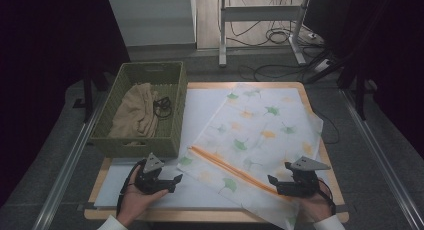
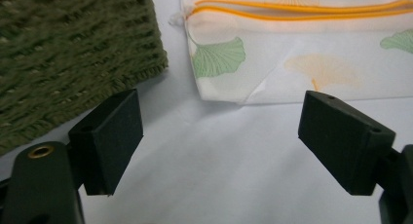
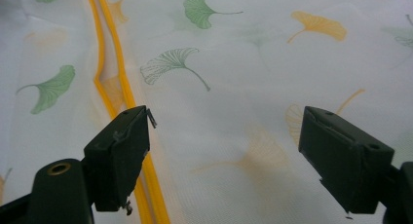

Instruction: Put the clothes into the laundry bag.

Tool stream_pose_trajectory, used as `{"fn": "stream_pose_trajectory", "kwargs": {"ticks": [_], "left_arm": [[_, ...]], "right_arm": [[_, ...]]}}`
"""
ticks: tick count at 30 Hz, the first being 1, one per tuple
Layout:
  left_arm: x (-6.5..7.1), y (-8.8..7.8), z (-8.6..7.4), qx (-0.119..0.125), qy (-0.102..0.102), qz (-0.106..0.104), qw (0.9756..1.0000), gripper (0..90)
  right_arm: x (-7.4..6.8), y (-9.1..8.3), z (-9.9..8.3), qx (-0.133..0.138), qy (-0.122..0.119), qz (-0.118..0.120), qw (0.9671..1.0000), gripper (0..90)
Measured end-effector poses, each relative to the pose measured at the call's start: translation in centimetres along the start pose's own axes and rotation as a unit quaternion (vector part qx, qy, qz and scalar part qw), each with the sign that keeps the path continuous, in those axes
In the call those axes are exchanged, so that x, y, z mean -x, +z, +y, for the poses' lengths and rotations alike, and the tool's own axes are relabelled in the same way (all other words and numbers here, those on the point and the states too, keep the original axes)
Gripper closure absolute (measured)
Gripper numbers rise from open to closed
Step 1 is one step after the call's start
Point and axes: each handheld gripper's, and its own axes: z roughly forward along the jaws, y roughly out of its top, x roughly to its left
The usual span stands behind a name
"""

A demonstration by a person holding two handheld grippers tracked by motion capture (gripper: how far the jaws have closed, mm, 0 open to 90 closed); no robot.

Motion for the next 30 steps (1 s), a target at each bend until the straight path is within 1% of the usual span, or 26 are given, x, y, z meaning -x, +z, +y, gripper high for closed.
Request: {"fn": "stream_pose_trajectory", "kwargs": {"ticks": [4, 5, 6, 9, 10, 12, 13, 14, 15, 16, 18, 21, 23, 25, 26, 27, 28, 30], "left_arm": [[0.0, 0.4, 0.1, -0.004, 0.001, -0.002, 1.0, 16.8], [0.0, 0.5, 0.1, -0.005, -0.001, -0.003, 1.0, 16.8], [-0.1, 0.5, 0.1, -0.006, -0.003, -0.005, 1.0, 16.8], [-0.1, 0.5, 0.2, -0.008, -0.002, -0.004, 1.0, 16.6], [-0.1, 0.4, 0.2, -0.004, -0.008, 0.0, 1.0, 16.6], [-0.1, 0.4, 0.2, -0.002, -0.01, 0.0, 1.0, 16.7], [-0.1, 0.3, 0.2, -0.003, -0.01, 0.0, 0.9999, 16.7], [-0.1, 0.3, 0.2, -0.004, -0.009, -0.001, 1.0, 16.7], [0.0, 0.3, 0.1, -0.006, -0.002, 0.001, 1.0, 16.6], [0.0, 0.3, 0.1, -0.006, -0.002, 0.001, 1.0, 16.6], [0.0, 0.1, 0.0, -0.005, 0.001, 0.003, 1.0, 16.6], [0.0, -0.3, 0.1, 0.002, -0.003, 0.005, 1.0, 16.7], [0.1, -0.4, 0.1, 0.004, -0.004, 0.001, 1.0, 16.7], [0.2, -0.3, 0.1, 0.002, 0.003, -0.001, 1.0, 16.7], [0.3, -0.2, 0.2, 0.001, 0.005, -0.003, 1.0, 16.7], [0.3, -0.1, 0.2, 0.0, 0.007, -0.003, 1.0, 16.7], [0.2, -0.1, 0.2, -0.001, 0.006, -0.003, 1.0, 16.7], [0.1, 0.0, 0.2, -0.004, 0.005, -0.001, 1.0, 16.7]], "right_arm": [[0.1, -0.1, 0.0, 0.003, 0.002, -0.001, 1.0, 19.8], [0.2, -0.2, -0.1, 0.003, 0.006, -0.004, 1.0, 20.5], [0.2, -0.3, -0.1, 0.002, 0.008, -0.005, 1.0, 20.9], [0.3, -0.3, -0.2, -0.002, 0.01, -0.004, 0.9999, 21.1], [0.5, -0.3, -0.3, -0.008, 0.011, -0.003, 0.9999, 21.4], [0.6, -0.3, -0.4, -0.01, 0.014, -0.003, 0.9999, 21.4], [0.7, -0.5, -0.4, -0.013, 0.028, 0.004, 0.9995, 21.8], [0.7, -0.5, -0.4, -0.013, 0.028, 0.004, 0.9995, 21.8], [0.8, -0.5, -0.3, -0.015, 0.031, 0.003, 0.9994, 22.2], [0.8, -0.5, -0.3, -0.015, 0.031, 0.003, 0.9994, 22.2], [0.7, -0.5, -0.2, -0.018, 0.023, 0.002, 0.9996, 22.7], [0.5, -0.6, -0.1, -0.02, 0.028, 0.001, 0.9994, 22.9], [0.4, -0.7, -0.1, -0.021, 0.028, 0.0, 0.9994, 22.9], [0.2, -0.8, 0.2, -0.02, 0.025, -0.005, 0.9995, 22.8], [0.1, -0.8, 0.6, -0.021, 0.017, -0.009, 0.9996, 22.5], [0.1, -0.8, 0.6, -0.021, 0.017, -0.009, 0.9996, 22.5], [-0.1, -0.6, 0.9, -0.025, 0.01, -0.011, 0.9996, 22.2], [-0.2, -0.4, 1.0, -0.033, 0.005, -0.007, 0.9994, 22.2]]}}
